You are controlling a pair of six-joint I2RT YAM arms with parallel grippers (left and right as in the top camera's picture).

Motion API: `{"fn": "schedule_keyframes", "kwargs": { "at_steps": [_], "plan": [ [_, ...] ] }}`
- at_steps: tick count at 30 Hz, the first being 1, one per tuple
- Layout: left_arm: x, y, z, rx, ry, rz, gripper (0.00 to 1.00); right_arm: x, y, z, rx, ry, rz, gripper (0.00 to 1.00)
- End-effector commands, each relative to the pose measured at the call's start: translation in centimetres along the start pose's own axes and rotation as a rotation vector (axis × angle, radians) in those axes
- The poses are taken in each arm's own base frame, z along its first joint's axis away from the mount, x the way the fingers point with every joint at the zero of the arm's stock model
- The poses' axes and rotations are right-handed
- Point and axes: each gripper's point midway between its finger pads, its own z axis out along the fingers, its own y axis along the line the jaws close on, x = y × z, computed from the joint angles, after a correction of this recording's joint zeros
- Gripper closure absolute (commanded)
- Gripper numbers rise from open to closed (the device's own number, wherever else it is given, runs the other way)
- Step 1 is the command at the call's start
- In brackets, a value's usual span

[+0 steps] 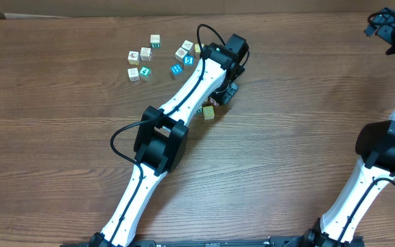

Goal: Form a circle
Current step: 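Carry the held 7 block forward toward the front blocks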

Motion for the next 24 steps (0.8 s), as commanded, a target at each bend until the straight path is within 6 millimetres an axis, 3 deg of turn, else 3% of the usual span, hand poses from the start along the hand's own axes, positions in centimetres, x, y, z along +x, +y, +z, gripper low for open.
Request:
{"fn": "schedule_keyframes", "kwargs": {
  "at_steps": [1, 17, 24],
  "plan": [
    [0.0, -0.2, -0.1, -0.012, 0.0, 0.026, 0.59, -0.4, 0.1, -1.0, -0.004, -0.029, -0.001, 0.0],
    [-1.4, 0.0, -0.5, -0.019, -0.059, 0.021, 0.54, -0.4, 0.1, -1.0, -0.004, -0.029, -0.001, 0.0],
    [-3.1, 0.9, -2.1, -0.062, -0.123, 0.013, 0.55, -0.4, 0.1, -1.0, -0.004, -0.029, -0.001, 0.0]
  ]
}}
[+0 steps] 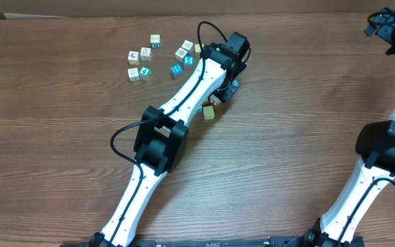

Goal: Form a circle

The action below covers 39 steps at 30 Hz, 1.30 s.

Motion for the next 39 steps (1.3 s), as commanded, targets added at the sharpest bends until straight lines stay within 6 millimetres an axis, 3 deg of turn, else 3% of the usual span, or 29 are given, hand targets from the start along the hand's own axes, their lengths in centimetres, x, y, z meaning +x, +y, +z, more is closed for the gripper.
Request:
{"fn": "schedule_keyframes", "kwargs": {
  "at_steps": [1, 6, 15, 22, 29, 39],
  "plan": [
    [-1.9, 0.5, -2.1, -0.035, -0.069, 0.006, 0.55, -0.5, 0.1, -1.0, -0.004, -0.029, -0.001, 0.0],
    [-3.0, 0.3, -3.1, -0.017, -0.115, -0.001, 0.61, -0.5, 0.1, -1.0, -0.004, -0.029, -0.001, 0.0],
    [-3.3, -2.1, -3.1, 0.083, -0.128, 0.013, 0.93, -0.5, 0.1, -1.0, -0.004, -0.029, -0.001, 0.0],
    [-2.5, -3.0, -2.2, 0.082, -0.095, 0.031, 0.96, -0.5, 0.1, -1.0, -0.004, -0.029, -0.001, 0.0],
    [-2.4, -0.7, -1.9, -0.047, -0.087, -0.007, 0.96, -0.5, 0.1, -1.0, -0.004, -0.029, -0.001, 0.0],
    [-1.7, -0.7, -1.8, -0.045, -0.058, -0.006, 0.96, -0.5, 0.1, -1.0, -0.004, -0.029, -0.001, 0.0]
  ]
}}
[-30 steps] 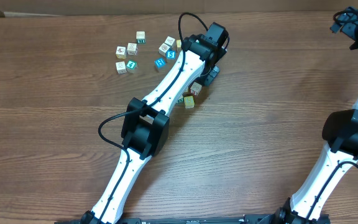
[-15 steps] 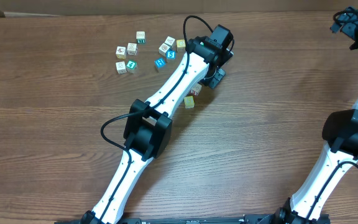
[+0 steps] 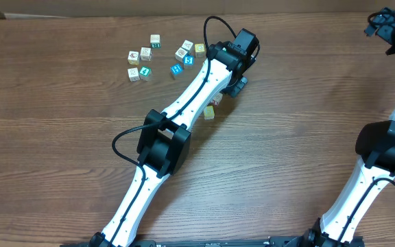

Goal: Form a circle

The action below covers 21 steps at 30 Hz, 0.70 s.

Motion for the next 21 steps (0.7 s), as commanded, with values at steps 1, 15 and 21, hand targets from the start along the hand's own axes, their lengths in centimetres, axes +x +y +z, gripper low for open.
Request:
{"fn": "schedule_keyframes", "kwargs": {
  "at_steps": [1, 15, 21],
  "plan": [
    [0.7, 0.2, -0.1, -0.013, 0.025, -0.014, 0.96, -0.5, 0.1, -1.0, -0.004, -0.029, -0.001, 0.0],
    [2.3, -0.2, -0.1, 0.01, 0.091, -0.006, 0.96, -0.5, 0.1, -1.0, -0.004, -0.029, -0.001, 0.0],
    [2.7, -0.6, -0.2, 0.031, 0.106, -0.005, 0.96, -0.5, 0.1, -1.0, -0.004, -0.029, -0.001, 0.0]
  ]
}}
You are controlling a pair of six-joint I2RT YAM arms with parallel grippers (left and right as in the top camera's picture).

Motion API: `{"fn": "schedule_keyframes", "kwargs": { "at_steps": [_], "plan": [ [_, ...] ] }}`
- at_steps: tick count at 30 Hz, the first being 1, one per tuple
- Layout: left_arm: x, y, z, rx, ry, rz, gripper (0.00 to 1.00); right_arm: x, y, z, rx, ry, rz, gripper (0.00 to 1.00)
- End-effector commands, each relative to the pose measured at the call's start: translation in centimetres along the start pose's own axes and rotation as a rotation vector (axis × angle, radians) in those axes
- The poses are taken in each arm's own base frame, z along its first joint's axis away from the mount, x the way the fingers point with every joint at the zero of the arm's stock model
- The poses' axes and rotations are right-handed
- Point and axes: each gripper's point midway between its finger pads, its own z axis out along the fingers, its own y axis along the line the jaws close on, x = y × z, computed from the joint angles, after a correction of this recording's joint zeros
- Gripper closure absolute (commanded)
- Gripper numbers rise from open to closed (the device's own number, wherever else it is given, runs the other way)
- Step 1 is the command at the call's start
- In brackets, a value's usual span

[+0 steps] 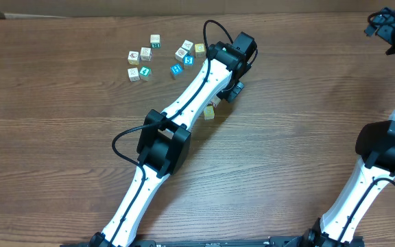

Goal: Form a circle

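Note:
Several small lettered cubes lie loose at the table's upper left, among them a white one (155, 41), a blue one (176, 69) and a tan one (199, 49). They form a ragged cluster, not a ring. Two more cubes (210, 112) sit apart, right beside the left arm's forearm. My left gripper (233, 89) hangs just right of those two cubes, mostly hidden under its wrist, so its jaws cannot be read. My right gripper (387, 26) is at the far top right corner, away from all cubes.
The left arm (184, 103) lies diagonally across the middle of the wooden table (307, 103) and covers part of the area by the cubes. The right arm's elbow (382, 147) stands at the right edge.
The left wrist and gripper have shifted slightly down and to the left, closer to the two cubes by the forearm. The cubes and the right arm have not moved.
The left gripper was beside the two separate cubes, its arm partly covering the tan cube. It stayed there, then stood further right with the tan cube fully showing. Now it is slightly back toward the two cubes. No cube has changed place.

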Motion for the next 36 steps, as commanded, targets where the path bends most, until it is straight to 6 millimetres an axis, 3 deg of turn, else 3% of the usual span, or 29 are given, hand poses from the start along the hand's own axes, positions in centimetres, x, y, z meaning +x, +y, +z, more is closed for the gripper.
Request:
{"fn": "schedule_keyframes", "kwargs": {
  "at_steps": [1, 26, 36],
  "plan": [
    [0.2, -0.4, -0.1, 0.022, 0.005, -0.009, 0.96, -0.4, 0.1, -1.0, -0.004, -0.029, -0.001, 0.0],
    [1.3, -0.5, -0.1, 0.026, 0.051, 0.029, 0.95, -0.4, 0.1, -1.0, -0.004, -0.029, -0.001, 0.0],
    [-0.9, 0.4, -0.3, -0.023, -0.04, -0.028, 0.96, -0.4, 0.1, -1.0, -0.004, -0.029, -0.001, 0.0]
  ]
}}
